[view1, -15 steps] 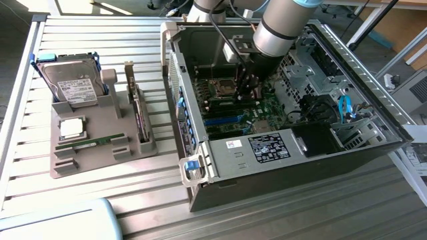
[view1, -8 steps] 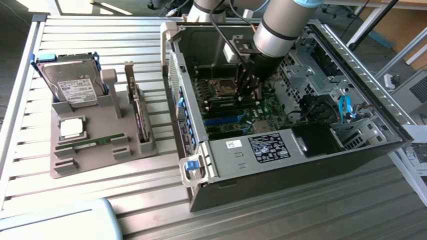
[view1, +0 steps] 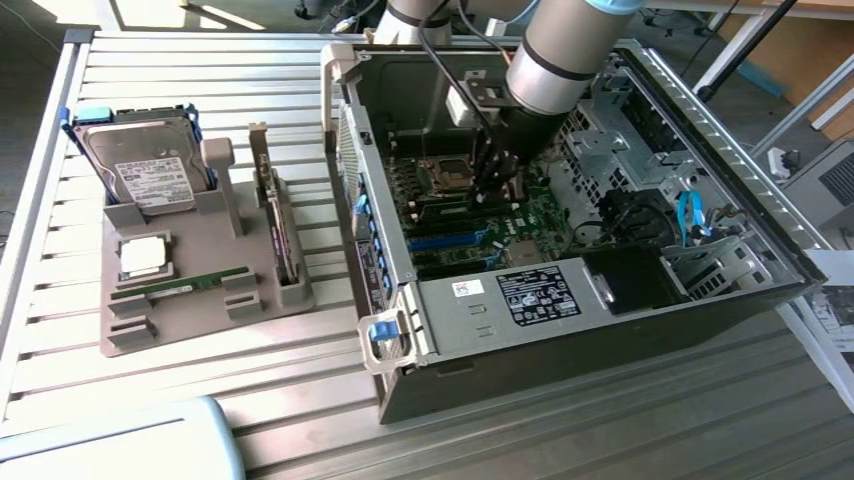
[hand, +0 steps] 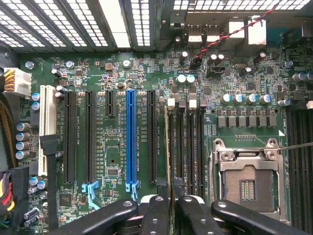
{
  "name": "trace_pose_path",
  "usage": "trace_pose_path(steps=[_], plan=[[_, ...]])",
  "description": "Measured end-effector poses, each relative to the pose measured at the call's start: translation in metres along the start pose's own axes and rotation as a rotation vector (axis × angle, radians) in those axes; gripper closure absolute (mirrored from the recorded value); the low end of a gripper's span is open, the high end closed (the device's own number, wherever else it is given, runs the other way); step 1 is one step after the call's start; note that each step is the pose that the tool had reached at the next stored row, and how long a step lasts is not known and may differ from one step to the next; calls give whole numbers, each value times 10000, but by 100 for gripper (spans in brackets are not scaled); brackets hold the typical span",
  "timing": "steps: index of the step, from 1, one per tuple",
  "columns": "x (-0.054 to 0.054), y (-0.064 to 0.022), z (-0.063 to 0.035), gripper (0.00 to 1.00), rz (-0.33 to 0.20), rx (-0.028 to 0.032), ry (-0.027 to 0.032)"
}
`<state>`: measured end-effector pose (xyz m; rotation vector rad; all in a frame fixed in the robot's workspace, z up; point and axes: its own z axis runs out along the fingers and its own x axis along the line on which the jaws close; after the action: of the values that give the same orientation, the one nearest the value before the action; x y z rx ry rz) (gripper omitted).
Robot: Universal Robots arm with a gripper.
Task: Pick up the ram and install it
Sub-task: 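Insert the ram into the slot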
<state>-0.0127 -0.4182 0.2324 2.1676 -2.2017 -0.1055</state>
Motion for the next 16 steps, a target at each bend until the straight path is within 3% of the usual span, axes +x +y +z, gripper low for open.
trace_pose_path(steps=[4,16], plan=[[1,81,8,86,0,-3,0],[1,87,12,86,-50,-4,12]])
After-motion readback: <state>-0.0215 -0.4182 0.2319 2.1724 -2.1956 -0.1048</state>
